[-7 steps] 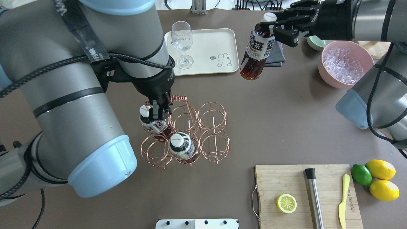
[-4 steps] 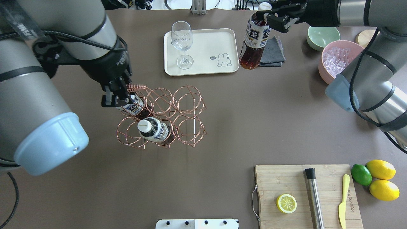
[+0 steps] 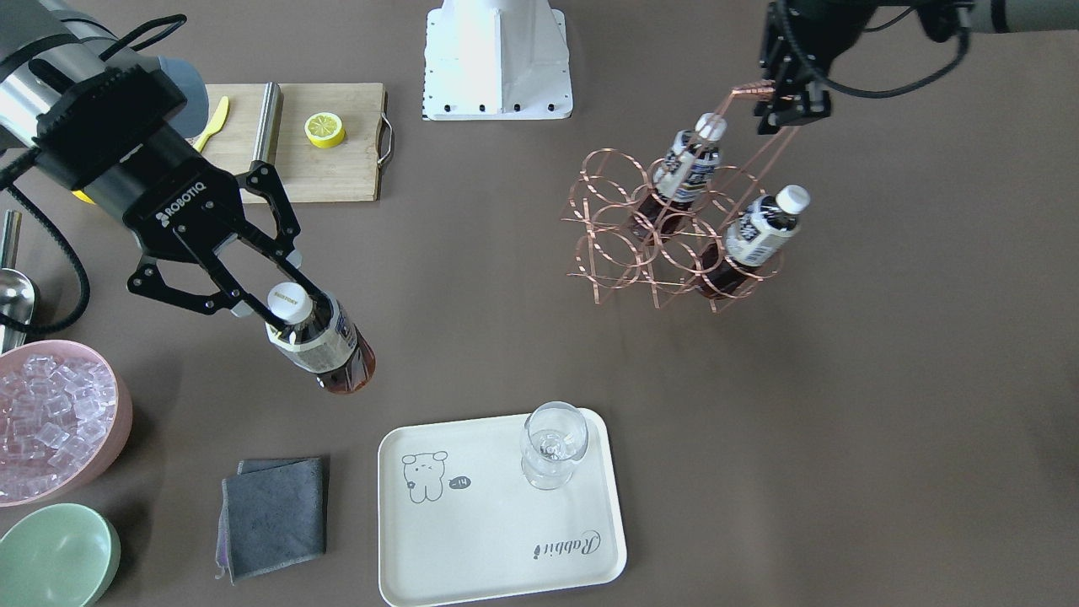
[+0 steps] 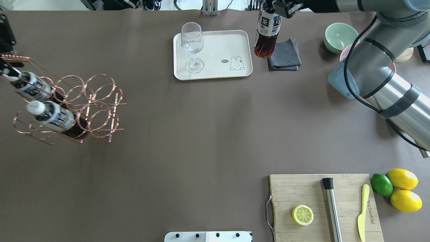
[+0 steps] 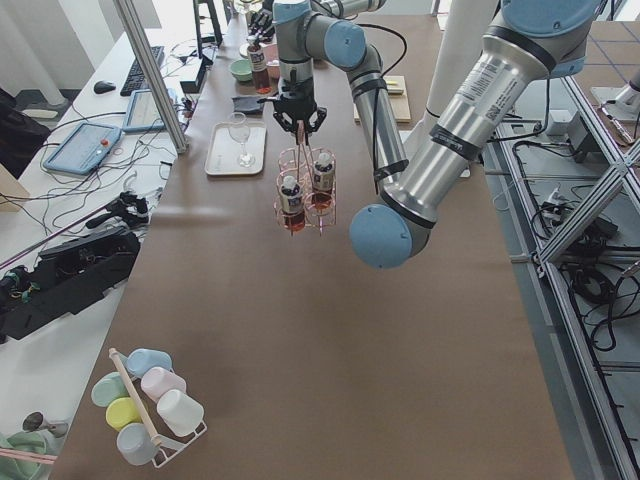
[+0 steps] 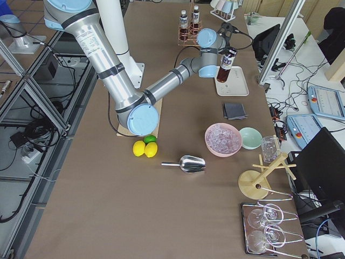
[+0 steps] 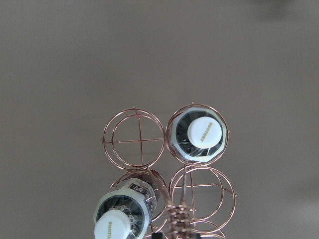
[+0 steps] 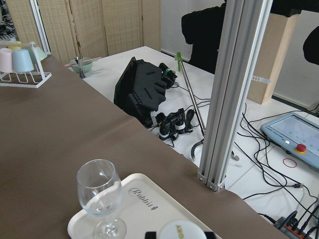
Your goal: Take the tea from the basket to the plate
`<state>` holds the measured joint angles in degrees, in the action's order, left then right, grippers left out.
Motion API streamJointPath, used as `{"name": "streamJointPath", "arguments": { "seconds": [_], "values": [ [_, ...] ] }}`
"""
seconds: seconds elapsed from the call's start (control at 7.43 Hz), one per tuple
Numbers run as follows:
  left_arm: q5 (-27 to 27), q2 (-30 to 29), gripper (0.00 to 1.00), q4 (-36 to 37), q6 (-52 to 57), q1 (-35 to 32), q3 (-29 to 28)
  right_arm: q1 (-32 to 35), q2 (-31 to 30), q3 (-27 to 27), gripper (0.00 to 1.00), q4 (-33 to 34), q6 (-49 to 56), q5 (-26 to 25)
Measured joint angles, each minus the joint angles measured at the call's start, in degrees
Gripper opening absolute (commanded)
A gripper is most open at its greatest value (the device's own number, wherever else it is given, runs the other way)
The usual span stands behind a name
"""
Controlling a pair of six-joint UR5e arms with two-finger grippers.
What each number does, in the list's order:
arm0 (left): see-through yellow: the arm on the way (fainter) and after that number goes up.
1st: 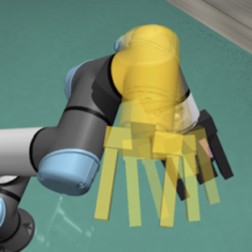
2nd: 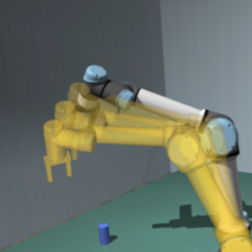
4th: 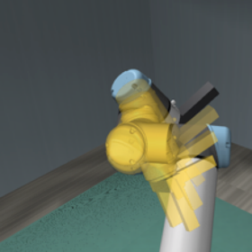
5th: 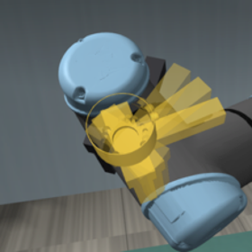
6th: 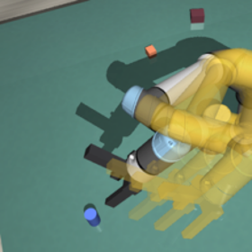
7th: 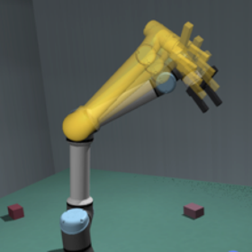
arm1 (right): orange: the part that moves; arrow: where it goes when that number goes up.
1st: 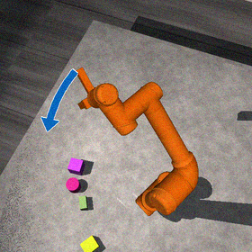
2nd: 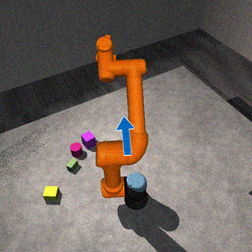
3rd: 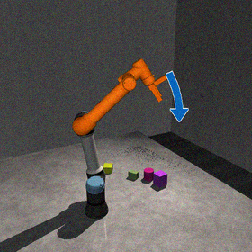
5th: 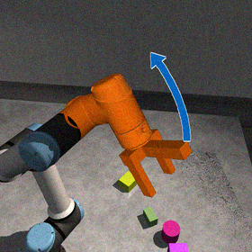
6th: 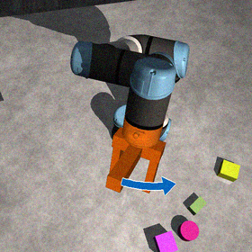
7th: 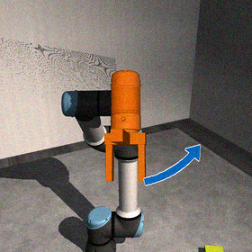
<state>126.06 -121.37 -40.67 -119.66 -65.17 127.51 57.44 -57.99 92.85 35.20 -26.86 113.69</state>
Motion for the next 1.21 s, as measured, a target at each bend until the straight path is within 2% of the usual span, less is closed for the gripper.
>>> {"name": "streamJointPath", "arguments": {
  "seconds": [0.13, 0.27, 0.54, 0.67, 0.94, 1.21],
  "values": [
    [-0.02, 3.92, 0.00, 0.50, 9.71, -5.91, -0.66, -0.03, 1.66, -3.30, 0.00, -1.13, 0.03, -2.03],
    [0.12, 6.35, 0.00, 0.40, 20.03, -12.79, -3.68, -0.22, 3.43, -6.99, 0.00, -2.79, 0.00, -4.01],
    [0.43, 7.89, 0.00, -3.51, 37.16, -23.67, -14.83, -2.12, 6.05, -12.50, 0.00, -5.77, -0.23, -9.26],
    [0.50, 8.19, 0.00, -8.85, 41.37, -27.03, -21.48, -3.64, 7.02, -14.42, 0.00, -7.38, -0.42, -12.25],
    [1.93, 8.31, 0.00, -21.08, 44.26, -29.60, -34.09, -6.42, 8.90, -17.98, 0.00, -10.06, -1.03, -16.92],
    [3.34, 7.93, 0.00, -25.73, 43.57, -29.61, -39.34, -8.28, 9.80, -21.36, 0.00, -13.53, -1.91, -19.46]
  ]
}}
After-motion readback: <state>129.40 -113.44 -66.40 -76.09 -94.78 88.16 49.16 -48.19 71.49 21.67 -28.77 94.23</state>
